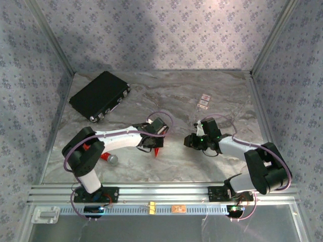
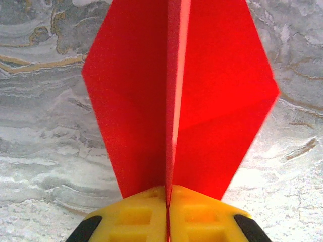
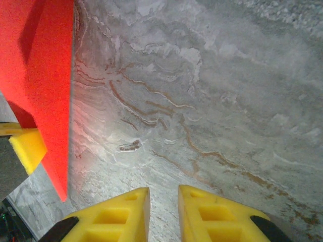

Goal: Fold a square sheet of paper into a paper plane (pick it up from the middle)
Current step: Move a paper plane to the center of the table.

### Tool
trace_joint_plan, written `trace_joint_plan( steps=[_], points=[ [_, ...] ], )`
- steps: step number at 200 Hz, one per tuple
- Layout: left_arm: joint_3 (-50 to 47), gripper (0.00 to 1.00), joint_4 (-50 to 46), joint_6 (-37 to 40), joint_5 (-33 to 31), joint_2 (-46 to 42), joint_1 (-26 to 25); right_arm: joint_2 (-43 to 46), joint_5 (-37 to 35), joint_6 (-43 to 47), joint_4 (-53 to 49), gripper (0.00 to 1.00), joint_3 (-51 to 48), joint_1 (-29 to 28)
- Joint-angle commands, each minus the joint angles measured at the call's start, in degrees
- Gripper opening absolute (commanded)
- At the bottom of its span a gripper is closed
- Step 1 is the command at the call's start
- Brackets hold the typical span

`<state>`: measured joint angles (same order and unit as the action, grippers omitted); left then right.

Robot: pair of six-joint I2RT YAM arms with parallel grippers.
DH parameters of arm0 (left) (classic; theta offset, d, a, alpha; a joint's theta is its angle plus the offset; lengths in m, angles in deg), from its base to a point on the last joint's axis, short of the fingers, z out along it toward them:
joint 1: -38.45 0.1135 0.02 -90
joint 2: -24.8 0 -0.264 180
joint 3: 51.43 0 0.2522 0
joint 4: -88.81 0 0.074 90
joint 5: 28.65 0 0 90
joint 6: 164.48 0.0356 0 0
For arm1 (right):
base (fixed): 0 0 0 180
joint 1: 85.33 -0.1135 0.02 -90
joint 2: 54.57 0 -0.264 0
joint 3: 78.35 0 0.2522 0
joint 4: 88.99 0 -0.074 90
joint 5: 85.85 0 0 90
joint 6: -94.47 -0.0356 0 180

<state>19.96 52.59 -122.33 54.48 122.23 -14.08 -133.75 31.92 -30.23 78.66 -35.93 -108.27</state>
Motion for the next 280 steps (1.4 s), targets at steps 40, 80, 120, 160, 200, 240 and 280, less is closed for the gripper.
trace_joint_plan(
  steps=[40,80,120,160,200,240,280],
  points=[
    [0.63,0.14,0.22,-0.22,0.63,0.79,-0.38,-1.76,-1.11,0.65,-1.44,0.23,1.96,-0.70],
    [0.99,0.15,0.51,-0.35,1.22,1.45,-0.42,-2.97,-0.96,0.72,-1.41,0.23,2.44,-0.97],
    [1.07,0.16,0.24,-0.13,1.22,1.97,-0.38,-3.49,-1.09,0.71,-1.19,0.23,2.62,-1.41],
    [1.00,0.17,0.23,-0.23,1.34,2.67,-0.38,-3.61,-1.16,0.51,-0.72,0.23,2.49,-1.58],
    [1.17,0.19,-0.44,-0.57,0.90,3.81,-0.38,-3.47,-1.07,0.17,-0.28,0.23,2.61,-1.89],
    [1.74,0.21,-1.70,-0.58,-0.16,5.26,-0.55,-2.87,-1.15,0.23,-0.51,0.23,2.48,-1.97],
    [3.60,0.22,-3.04,-0.71,-1.10,7.27,-1.15,-1.37,-1.64,0.46,-1.21,0.23,2.12,-1.82]
  ],
)
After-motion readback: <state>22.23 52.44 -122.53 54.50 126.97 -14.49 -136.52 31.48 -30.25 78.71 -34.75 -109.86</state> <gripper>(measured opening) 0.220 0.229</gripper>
